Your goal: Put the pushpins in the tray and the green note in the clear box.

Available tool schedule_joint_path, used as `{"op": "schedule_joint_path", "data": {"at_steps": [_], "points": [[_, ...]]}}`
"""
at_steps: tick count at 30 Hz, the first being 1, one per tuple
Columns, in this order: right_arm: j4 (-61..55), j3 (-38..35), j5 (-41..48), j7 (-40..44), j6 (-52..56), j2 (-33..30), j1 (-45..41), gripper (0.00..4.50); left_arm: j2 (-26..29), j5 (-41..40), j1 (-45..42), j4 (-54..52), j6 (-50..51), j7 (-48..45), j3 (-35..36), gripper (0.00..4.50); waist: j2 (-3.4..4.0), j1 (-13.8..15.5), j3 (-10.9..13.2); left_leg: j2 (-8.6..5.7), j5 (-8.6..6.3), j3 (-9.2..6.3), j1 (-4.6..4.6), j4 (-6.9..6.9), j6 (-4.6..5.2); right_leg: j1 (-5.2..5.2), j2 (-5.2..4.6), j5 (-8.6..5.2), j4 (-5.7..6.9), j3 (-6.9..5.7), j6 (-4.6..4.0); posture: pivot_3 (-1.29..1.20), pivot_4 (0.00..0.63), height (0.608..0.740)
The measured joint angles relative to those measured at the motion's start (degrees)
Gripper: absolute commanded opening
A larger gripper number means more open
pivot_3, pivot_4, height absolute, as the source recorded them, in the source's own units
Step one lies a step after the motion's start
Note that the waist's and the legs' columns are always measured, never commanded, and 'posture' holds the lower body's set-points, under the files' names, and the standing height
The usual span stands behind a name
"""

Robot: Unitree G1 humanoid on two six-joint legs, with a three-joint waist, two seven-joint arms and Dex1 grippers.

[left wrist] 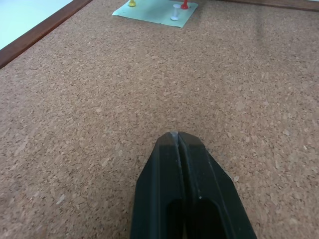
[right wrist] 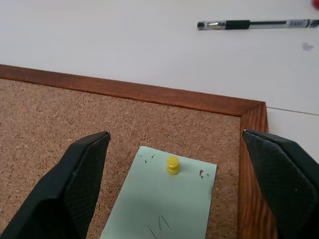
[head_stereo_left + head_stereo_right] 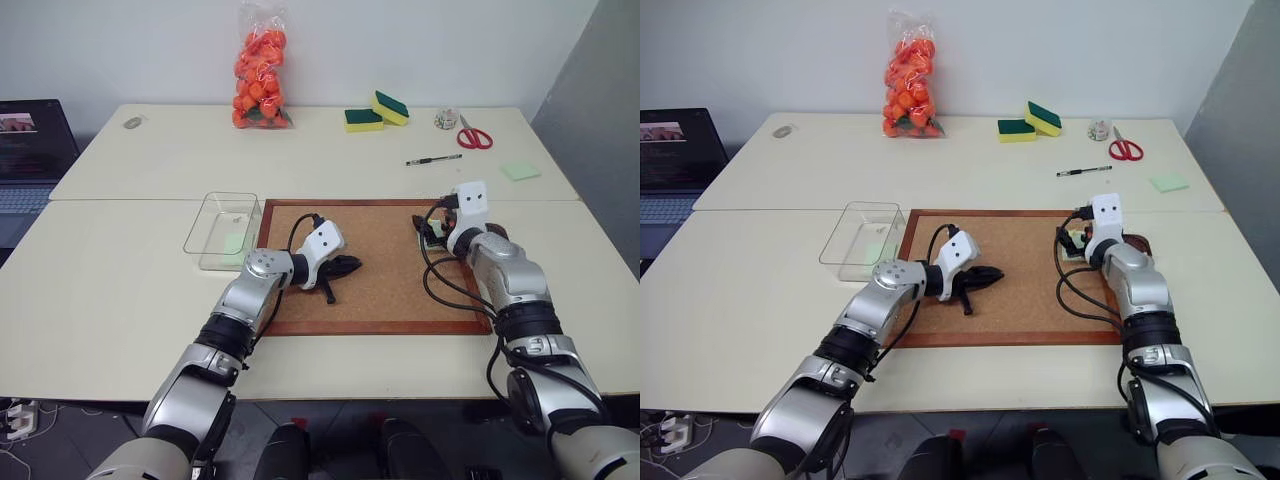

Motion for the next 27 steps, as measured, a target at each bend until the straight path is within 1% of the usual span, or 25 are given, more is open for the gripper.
{"op": "schedule_joint_path", "data": {"at_steps": [1,3,4,7,9,12,17,18,19,27], "points": [[0.65,-0.01,-0.07,-0.04,-0.34,0.11,-0.12,3.66,0.0,0.0,0.17,-0.48,0.5,-0.03,-0.01,0.0,0.0,0.0,0.0,0.0,0.0,0.0,0.0,0.0,0.0,0.0,-0.01,0.0,0.0,0.0,0.0,0.0,0.15,0.74],[1.39,-0.03,-0.17,-0.07,-0.96,0.25,-0.18,3.28,0.0,0.02,0.44,-0.97,0.66,-0.09,-0.02,0.0,0.0,-0.02,0.0,0.0,0.0,0.0,0.0,0.0,0.0,0.0,-0.01,0.0,0.01,0.0,0.0,0.0,0.15,0.74],[1.62,-0.03,-0.2,-0.06,-1.15,0.3,-0.19,3.01,0.0,0.02,0.58,-1.1,0.69,-0.09,-0.02,0.0,0.0,-0.03,0.0,0.0,0.0,-0.01,0.0,0.0,0.0,0.0,-0.01,0.0,0.01,-0.01,0.0,0.0,0.15,0.74],[2.24,-0.03,-0.44,-0.03,-1.3,0.36,-0.21,2.41,0.0,0.05,0.75,-1.37,0.79,-0.09,-0.02,0.0,0.0,-0.06,0.0,0.0,0.0,0.0,0.0,0.0,0.0,0.0,-0.01,0.0,0.01,0.0,0.0,0.0,0.15,0.74],[2.62,-0.03,-0.55,0.0,-1.31,0.44,-0.23,1.93,0.01,0.08,0.78,-1.47,0.85,-0.09,-0.02,0.0,0.01,-0.07,0.0,0.0,0.0,0.0,0.0,0.0,0.0,0.0,-0.01,0.0,0.01,0.0,0.0,0.0,0.15,0.74],[2.89,-0.03,-0.59,0.05,-1.31,0.61,-0.44,1.3,0.03,0.13,0.87,-1.68,0.96,-0.09,-0.02,0.0,0.01,-0.1,0.0,0.0,0.0,0.0,0.0,0.0,0.0,0.0,-0.01,0.0,0.02,0.0,0.0,0.0,0.15,0.74],[3.36,-0.03,-0.6,0.09,-1.31,0.74,-0.75,0.42,0.1,0.24,1.03,-1.93,1.02,-0.12,-0.02,0.0,0.01,-0.15,0.0,0.0,0.0,0.0,0.0,0.0,0.0,0.0,-0.01,0.0,0.02,0.0,0.0,0.0,0.15,0.74],[3.48,-0.03,-0.6,0.11,-1.31,0.75,-0.82,0.13,0.15,0.25,1.07,-2.01,1.04,-0.12,-0.02,0.0,0.01,-0.18,0.0,0.0,0.0,0.0,0.0,0.0,0.0,0.0,-0.01,0.0,0.02,0.0,0.0,0.0,0.15,0.74],[3.52,-0.03,-0.6,0.17,-1.31,0.77,-0.9,0.02,0.19,0.27,1.12,-2.12,1.08,-0.12,-0.02,0.0,0.01,-0.21,0.0,0.0,0.0,0.0,0.0,0.0,0.0,0.0,-0.01,0.0,0.02,0.0,0.0,0.0,0.15,0.74],[3.55,-0.16,-0.48,0.42,-1.33,0.79,-0.95,0.02,0.24,0.41,1.66,-3.37,1.95,-0.11,-0.1,0.0,0.01,-0.23,0.0,0.0,0.0,-0.01,0.0,0.0,0.0,0.0,-0.01,0.0,0.02,0.0,0.0,0.0,0.15,0.74]]}}
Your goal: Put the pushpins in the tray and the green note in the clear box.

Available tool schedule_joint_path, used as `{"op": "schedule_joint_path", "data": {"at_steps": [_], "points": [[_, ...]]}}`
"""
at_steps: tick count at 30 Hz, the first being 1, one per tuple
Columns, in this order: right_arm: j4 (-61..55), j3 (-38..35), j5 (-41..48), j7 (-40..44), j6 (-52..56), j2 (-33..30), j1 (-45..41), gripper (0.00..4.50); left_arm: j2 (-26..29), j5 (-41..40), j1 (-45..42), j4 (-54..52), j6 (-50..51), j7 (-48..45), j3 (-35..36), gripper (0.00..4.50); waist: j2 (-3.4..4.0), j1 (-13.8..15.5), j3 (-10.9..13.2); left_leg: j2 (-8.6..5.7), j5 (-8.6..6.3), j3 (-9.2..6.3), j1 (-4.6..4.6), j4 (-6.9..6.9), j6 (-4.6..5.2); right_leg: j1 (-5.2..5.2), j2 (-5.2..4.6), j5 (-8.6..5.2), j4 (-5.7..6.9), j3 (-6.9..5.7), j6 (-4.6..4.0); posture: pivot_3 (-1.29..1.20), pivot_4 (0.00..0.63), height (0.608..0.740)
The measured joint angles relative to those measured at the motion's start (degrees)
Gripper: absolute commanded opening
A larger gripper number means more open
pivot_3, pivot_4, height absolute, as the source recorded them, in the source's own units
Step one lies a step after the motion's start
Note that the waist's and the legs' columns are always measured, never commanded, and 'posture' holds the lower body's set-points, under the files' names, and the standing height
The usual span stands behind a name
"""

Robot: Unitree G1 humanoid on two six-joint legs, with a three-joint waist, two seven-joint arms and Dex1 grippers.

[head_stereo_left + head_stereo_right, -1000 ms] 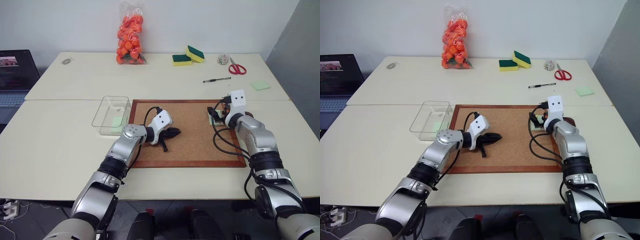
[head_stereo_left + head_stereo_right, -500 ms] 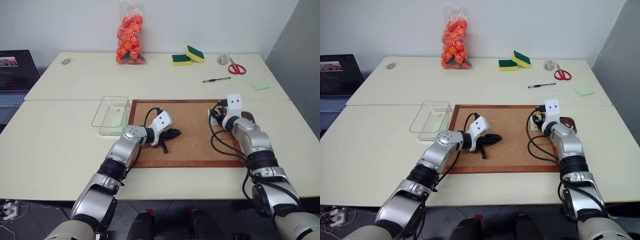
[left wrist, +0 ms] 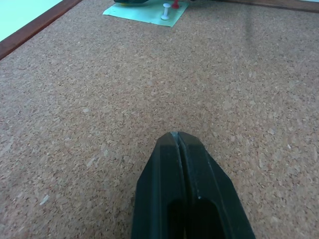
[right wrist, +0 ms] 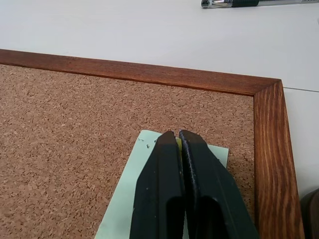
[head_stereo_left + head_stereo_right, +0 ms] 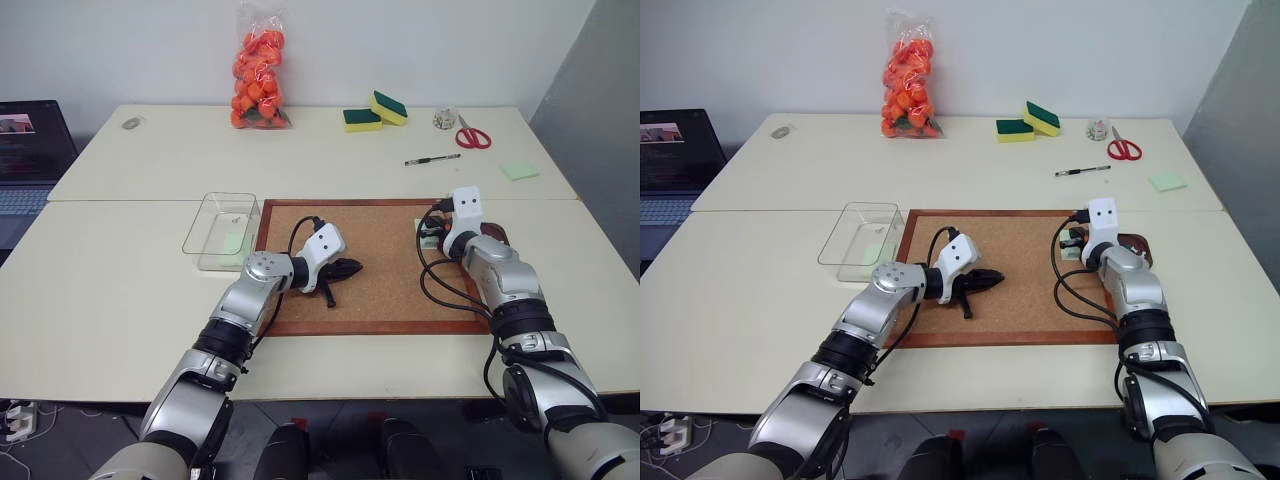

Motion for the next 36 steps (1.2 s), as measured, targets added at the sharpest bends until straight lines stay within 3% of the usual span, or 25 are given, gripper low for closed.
{"op": "schedule_joint_path", "data": {"at_steps": [20,29,36], "points": [[-14.03,-2.93,1.45,-0.81,-0.15,-0.15,1.32,0.02,0.01,0.23,0.73,-1.94,1.3,0.1,-0.78,0.0,0.02,0.09,0.0,0.0,0.0,-0.01,-0.02,0.0,0.0,-0.02,0.0,0.0,0.02,0.0,0.0,0.0,0.15,0.74],[-30.65,-8.08,2.61,-2.86,7.99,-7.18,15.01,0.02,0.32,0.06,1.55,-2.61,0.97,-1.05,-0.79,0.0,0.07,0.42,-0.04,-0.04,0.0,0.01,0.01,-0.01,0.01,0.01,-0.04,0.0,0.0,0.03,0.0,0.0,0.15,0.74],[-29.55,-7.69,2.58,-4.37,9.68,-6.59,15.97,0.02,-0.07,0.05,1.59,-2.57,0.89,-1.18,-0.8,0.0,0.07,0.21,-0.04,-0.05,0.0,0.04,0.01,0.02,0.01,0.01,-0.02,0.01,0.02,0.06,0.02,0.0,0.15,0.74]]}}
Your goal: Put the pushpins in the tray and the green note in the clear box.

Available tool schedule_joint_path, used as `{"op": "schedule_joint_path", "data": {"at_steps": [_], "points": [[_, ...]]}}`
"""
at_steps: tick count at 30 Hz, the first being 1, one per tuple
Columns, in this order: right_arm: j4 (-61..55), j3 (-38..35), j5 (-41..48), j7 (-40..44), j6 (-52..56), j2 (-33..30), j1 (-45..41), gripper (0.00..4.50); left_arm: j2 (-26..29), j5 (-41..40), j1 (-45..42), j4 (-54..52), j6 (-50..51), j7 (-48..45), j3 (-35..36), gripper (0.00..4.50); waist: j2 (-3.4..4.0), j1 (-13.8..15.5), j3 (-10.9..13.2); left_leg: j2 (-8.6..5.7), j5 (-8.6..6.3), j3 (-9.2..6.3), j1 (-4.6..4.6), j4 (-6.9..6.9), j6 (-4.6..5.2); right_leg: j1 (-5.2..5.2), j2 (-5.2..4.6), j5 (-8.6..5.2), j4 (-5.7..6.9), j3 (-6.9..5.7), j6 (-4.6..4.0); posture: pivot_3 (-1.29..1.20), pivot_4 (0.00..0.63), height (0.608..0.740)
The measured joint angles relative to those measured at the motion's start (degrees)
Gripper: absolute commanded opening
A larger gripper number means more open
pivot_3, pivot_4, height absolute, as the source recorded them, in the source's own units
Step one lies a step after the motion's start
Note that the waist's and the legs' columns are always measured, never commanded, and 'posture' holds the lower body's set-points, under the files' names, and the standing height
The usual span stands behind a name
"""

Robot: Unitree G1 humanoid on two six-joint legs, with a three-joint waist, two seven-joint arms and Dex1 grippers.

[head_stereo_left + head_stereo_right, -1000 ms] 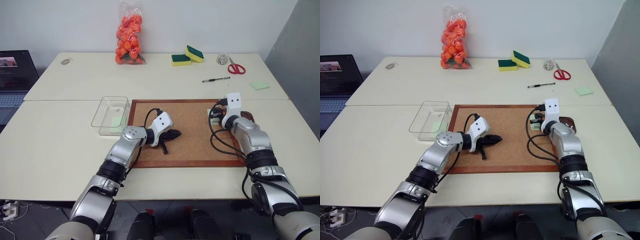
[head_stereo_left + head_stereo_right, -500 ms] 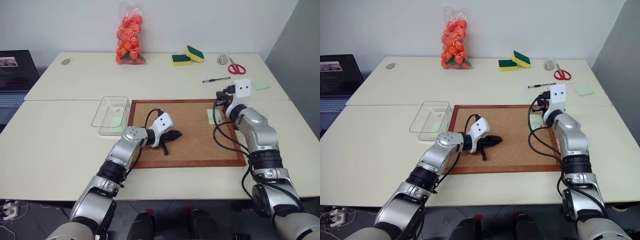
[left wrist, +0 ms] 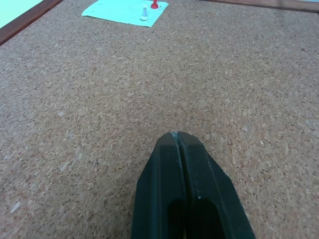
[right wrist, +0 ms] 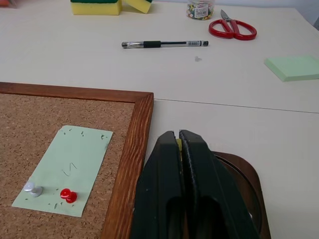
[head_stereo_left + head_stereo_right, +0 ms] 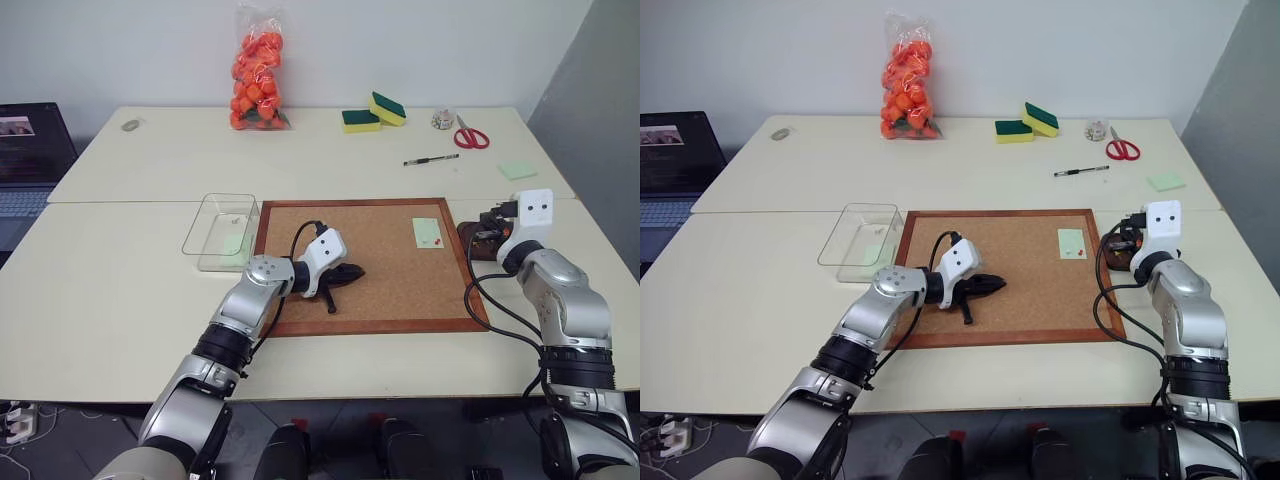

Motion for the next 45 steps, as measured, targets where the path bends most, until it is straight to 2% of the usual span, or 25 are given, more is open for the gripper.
{"op": "schedule_joint_path", "data": {"at_steps": [1,4,15,21,26,32,39,45], "points": [[0.84,0.07,-0.08,-0.04,-0.09,0.03,-0.27,0.02,-0.07,0.0,0.01,0.0,-0.02,0.0,0.0,0.0,0.0,0.01,0.0,0.0,0.0,-0.01,0.0,0.0,0.0,0.0,0.0,0.0,-0.01,-0.01,0.0,0.0,0.15,0.74],[5.15,0.21,-0.33,-0.13,-0.48,0.12,-1.9,0.59,-0.08,0.0,0.11,-0.02,-0.1,0.0,-0.01,0.0,0.0,0.05,0.0,0.0,0.0,0.0,0.0,-0.01,0.0,0.0,0.0,0.0,-0.02,0.0,0.0,0.0,0.15,0.74],[13.79,0.83,-1.99,0.1,-4.08,0.28,-5.08,3.23,-0.06,0.0,0.22,-0.18,-0.07,0.09,0.01,0.0,0.0,-0.01,0.0,0.01,0.0,0.0,-0.01,-0.02,0.0,0.0,0.0,0.0,-0.03,0.0,0.0,0.0,0.15,0.74],[13.8,0.93,-2.02,0.03,-5.25,0.27,-5.08,4.39,-0.06,0.0,0.32,-0.3,-0.05,0.15,0.0,0.0,0.0,-0.02,0.0,0.01,0.0,0.0,0.0,-0.02,0.0,0.0,0.0,0.0,-0.03,0.0,0.0,0.0,0.15,0.74],[-0.14,-0.18,1.13,0.96,-1.47,0.18,-1.34,4.45,-0.02,0.02,0.57,-0.62,-0.15,0.18,-0.01,0.0,0.01,0.19,0.0,0.02,0.0,-0.03,-0.02,-0.04,0.0,-0.01,0.0,0.0,-0.04,-0.02,0.0,0.0,0.15,0.74],[-13.94,0.94,6.16,3.2,4.17,2.74,8.97,4.45,-0.02,0.07,0.84,-0.83,-0.54,0.12,-0.14,0.0,0.0,0.26,-0.01,0.04,0.0,-0.07,-0.03,-0.04,0.0,0.02,0.04,0.0,-0.09,-0.05,0.0,0.0,0.15,0.74],[-14.14,5.52,2.58,1.29,1.35,4.9,11.41,4.45,0.08,0.15,0.83,-0.71,-0.94,0.14,-0.15,0.0,0.02,0.23,-0.01,0.03,0.0,-0.03,0.0,-0.01,0.0,0.02,0.04,0.02,-0.09,-0.02,0.05,0.0,0.15,0.74],[-8.56,8.05,-1.51,1.16,-3.77,5.09,11.16,4.45,0.09,0.14,0.83,-0.74,-0.95,0.14,-0.19,0.0,0.02,0.24,-0.01,0.03,0.0,-0.02,0.0,-0.01,0.0,0.02,0.04,0.02,-0.1,-0.01,0.05,0.0,0.15,0.74]]}}
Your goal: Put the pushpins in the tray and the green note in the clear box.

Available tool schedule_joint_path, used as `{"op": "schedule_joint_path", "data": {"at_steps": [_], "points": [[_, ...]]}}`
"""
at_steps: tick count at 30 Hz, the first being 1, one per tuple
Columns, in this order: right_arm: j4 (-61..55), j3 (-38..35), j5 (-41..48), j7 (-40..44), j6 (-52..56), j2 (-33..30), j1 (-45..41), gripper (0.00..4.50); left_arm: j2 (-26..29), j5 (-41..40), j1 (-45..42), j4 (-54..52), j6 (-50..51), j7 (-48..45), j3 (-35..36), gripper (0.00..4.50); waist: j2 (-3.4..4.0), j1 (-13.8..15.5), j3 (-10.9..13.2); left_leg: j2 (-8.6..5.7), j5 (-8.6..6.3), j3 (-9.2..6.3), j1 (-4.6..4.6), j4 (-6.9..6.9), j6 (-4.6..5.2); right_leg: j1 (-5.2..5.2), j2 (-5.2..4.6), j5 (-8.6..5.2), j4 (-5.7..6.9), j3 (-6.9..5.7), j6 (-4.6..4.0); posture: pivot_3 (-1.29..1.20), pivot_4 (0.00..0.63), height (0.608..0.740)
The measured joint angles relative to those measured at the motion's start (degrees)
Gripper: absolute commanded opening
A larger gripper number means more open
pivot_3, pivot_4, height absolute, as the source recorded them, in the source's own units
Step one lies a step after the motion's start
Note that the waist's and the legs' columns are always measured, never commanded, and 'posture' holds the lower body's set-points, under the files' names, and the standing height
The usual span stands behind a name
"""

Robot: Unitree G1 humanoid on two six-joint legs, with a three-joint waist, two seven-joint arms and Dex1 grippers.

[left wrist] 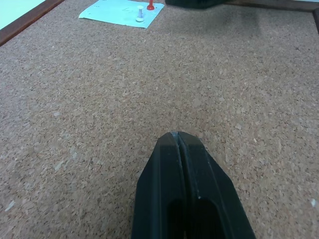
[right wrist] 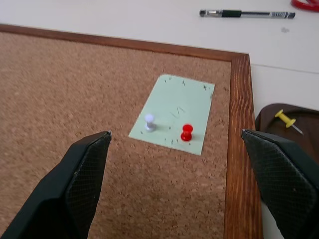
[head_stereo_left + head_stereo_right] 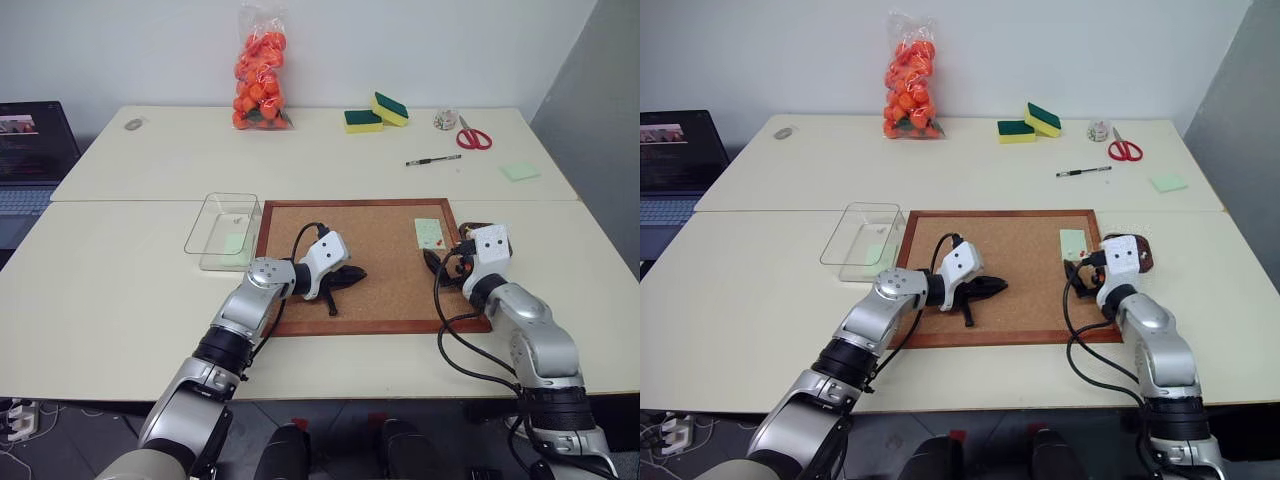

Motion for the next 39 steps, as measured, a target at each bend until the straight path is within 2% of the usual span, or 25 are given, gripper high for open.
{"op": "schedule_joint_path", "data": {"at_steps": [5,8,28,39], "points": [[4.8,-0.01,-2.36,-0.68,-3.34,-0.01,-1.78,4.45,0.05,0.0,0.0,-0.03,0.01,0.0,0.0,0.0,0.0,-0.01,0.0,0.0,0.0,0.0,0.0,0.0,0.0,0.0,0.0,0.0,0.0,0.0,0.0,0.0,0.15,0.74],[6.37,-0.07,-2.85,-1.0,-4.81,0.06,-2.72,4.02,0.05,0.0,0.0,-0.04,0.02,-0.02,0.0,0.0,0.0,-0.01,0.0,0.0,0.0,0.0,0.0,0.0,0.0,0.0,0.0,0.0,0.0,0.0,0.0,0.0,0.15,0.74],[13.03,-0.94,-2.7,-1.17,-7.5,3.29,-6.65,0.06,0.09,0.01,0.01,-0.18,0.07,0.01,-0.13,0.0,0.0,-0.05,0.0,0.01,0.0,0.0,0.0,0.0,0.0,0.0,0.0,0.0,0.01,0.0,0.0,0.0,0.15,0.74],[13.47,-0.98,-2.6,-1.11,-7.76,3.48,-6.91,0.03,0.1,0.01,0.06,-0.18,0.0,0.05,-0.13,0.0,0.0,-0.07,0.0,0.01,0.0,0.0,0.01,0.01,0.0,0.0,0.0,0.01,0.01,0.01,0.0,0.0,0.15,0.74]]}}
